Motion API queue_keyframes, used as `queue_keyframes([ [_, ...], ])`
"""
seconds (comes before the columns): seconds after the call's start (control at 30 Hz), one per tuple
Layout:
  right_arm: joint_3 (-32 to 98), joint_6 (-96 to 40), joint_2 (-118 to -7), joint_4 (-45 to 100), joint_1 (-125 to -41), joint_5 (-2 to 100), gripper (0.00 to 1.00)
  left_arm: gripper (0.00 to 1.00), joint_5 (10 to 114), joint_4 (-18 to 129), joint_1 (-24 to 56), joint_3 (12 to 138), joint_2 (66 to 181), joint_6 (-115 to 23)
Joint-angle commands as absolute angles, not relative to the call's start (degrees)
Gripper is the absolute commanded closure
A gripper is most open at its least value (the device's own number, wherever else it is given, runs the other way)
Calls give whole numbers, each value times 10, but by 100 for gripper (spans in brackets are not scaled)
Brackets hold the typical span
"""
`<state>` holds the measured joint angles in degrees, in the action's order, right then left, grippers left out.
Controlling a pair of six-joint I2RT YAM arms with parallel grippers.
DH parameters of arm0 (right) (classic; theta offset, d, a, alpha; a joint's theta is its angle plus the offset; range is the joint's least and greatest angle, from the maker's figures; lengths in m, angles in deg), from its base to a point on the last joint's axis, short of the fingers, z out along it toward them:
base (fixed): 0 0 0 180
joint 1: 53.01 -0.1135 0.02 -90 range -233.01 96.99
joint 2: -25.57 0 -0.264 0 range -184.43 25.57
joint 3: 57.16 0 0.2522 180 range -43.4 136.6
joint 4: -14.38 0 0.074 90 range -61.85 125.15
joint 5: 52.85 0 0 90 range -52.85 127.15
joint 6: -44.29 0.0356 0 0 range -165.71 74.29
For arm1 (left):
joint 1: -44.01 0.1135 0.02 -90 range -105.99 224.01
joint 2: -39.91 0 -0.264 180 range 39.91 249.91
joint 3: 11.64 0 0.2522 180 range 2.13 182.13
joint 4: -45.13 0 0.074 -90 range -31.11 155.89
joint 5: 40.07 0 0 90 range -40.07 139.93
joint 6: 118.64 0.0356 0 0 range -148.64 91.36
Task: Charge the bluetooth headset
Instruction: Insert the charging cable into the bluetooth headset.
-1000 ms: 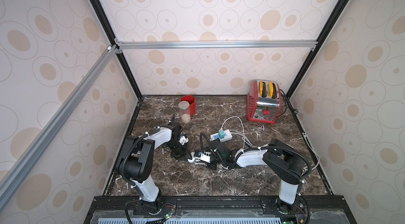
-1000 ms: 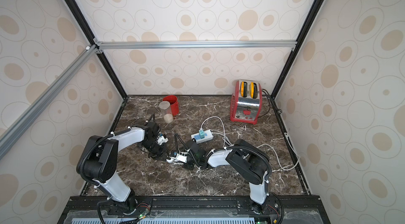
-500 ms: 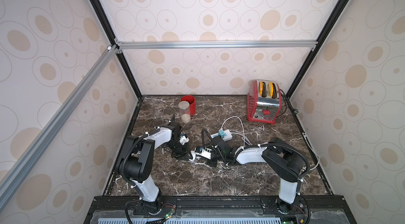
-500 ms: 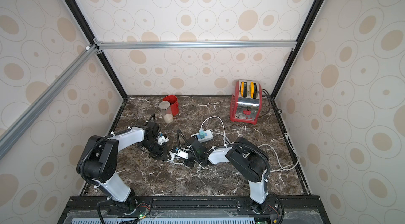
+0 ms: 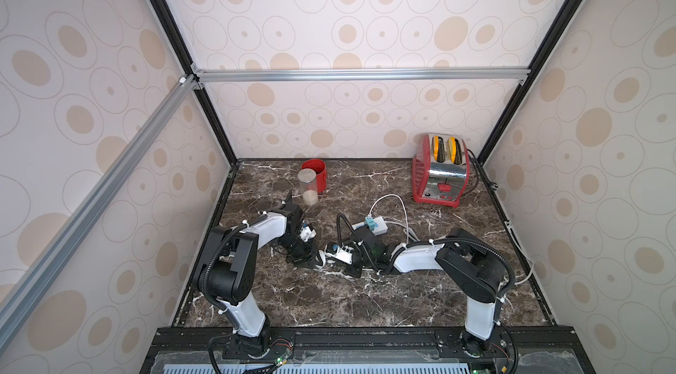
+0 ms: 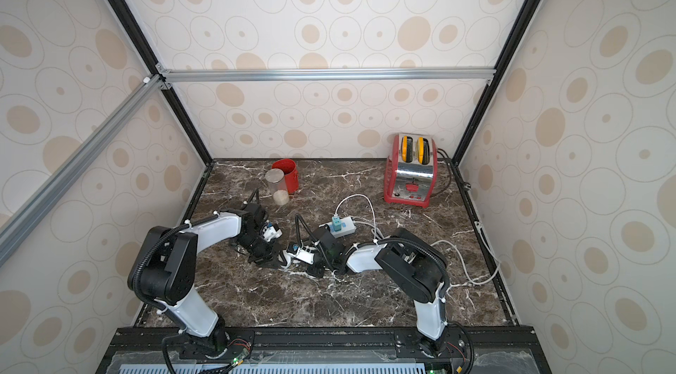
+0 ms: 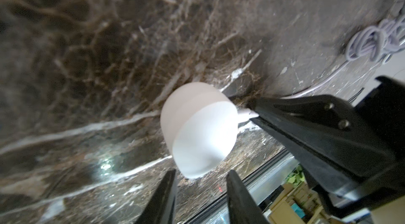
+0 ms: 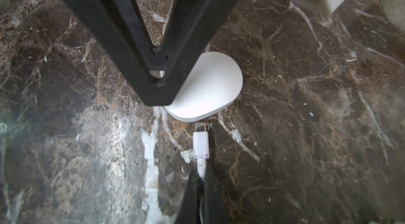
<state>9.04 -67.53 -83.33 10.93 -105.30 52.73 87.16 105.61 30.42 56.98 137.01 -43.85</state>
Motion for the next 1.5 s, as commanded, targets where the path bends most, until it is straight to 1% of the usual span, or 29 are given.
queue_keyframes([
  [0.0,94,-668,-847,101,-1047,516,100,50,856,1100,303,598,1373,-422],
  [0.1,92,-659,-848,93,-1040,511,100,41,842,1104,310,603,1364,-423],
  [0.2,94,-666,-851,93,-1037,512,100,41,834,1092,316,608,1368,-430],
  [0.27,97,-671,-853,95,-1035,514,100,45,843,1078,316,612,1379,-436],
  [0.43,103,-679,-859,93,-1032,527,100,58,859,1048,317,622,1407,-446],
  [0.53,110,-682,-863,93,-1029,535,100,62,863,1046,316,634,1421,-441],
  [0.83,116,-685,-868,99,-1029,549,100,67,869,1050,316,643,1442,-428],
  [1.47,106,-713,-870,77,-1014,611,100,68,865,1085,316,669,1472,-390],
])
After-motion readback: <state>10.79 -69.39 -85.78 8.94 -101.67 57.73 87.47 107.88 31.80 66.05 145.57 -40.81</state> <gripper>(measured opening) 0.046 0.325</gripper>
